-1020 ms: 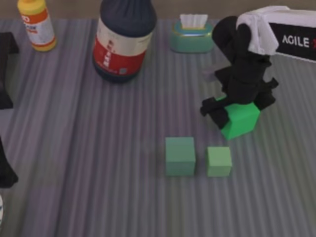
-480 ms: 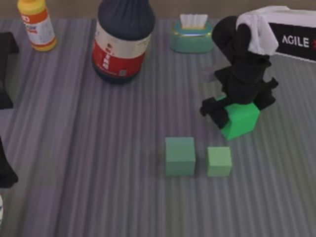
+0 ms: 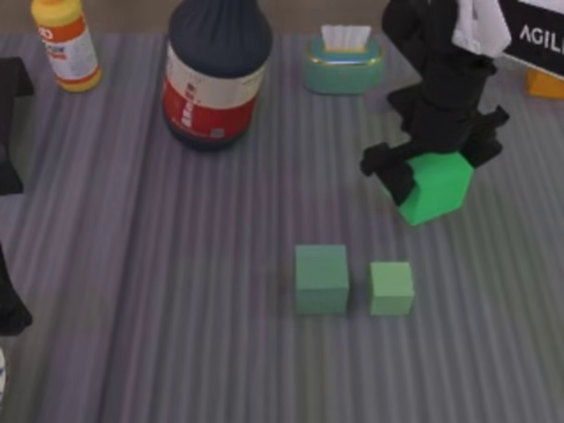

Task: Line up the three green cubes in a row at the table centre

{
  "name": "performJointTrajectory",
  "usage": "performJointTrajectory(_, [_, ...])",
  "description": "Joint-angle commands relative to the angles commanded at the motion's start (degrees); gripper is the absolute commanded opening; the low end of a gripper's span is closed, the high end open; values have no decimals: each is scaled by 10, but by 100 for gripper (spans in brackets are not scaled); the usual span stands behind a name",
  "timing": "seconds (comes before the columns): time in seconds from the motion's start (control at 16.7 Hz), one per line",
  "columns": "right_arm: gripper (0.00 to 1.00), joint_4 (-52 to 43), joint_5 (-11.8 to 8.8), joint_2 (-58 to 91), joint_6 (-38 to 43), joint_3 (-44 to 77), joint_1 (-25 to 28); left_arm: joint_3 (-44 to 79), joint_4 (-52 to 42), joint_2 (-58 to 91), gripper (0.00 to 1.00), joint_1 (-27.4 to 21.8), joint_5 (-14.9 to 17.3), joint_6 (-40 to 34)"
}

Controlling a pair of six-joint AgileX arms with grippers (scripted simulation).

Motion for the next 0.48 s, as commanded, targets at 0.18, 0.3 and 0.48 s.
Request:
performJointTrajectory(0.18, [0,-23,0,-10,-2,19,2,0,0,0,100,0,0,0])
performJointTrajectory(0.3, [0,-23,0,-10,-2,19,2,0,0,0,100,0,0,0])
performJointTrajectory(0.48, [0,-27,0,-3,7,26,5,0,0,0,100,0,0,0])
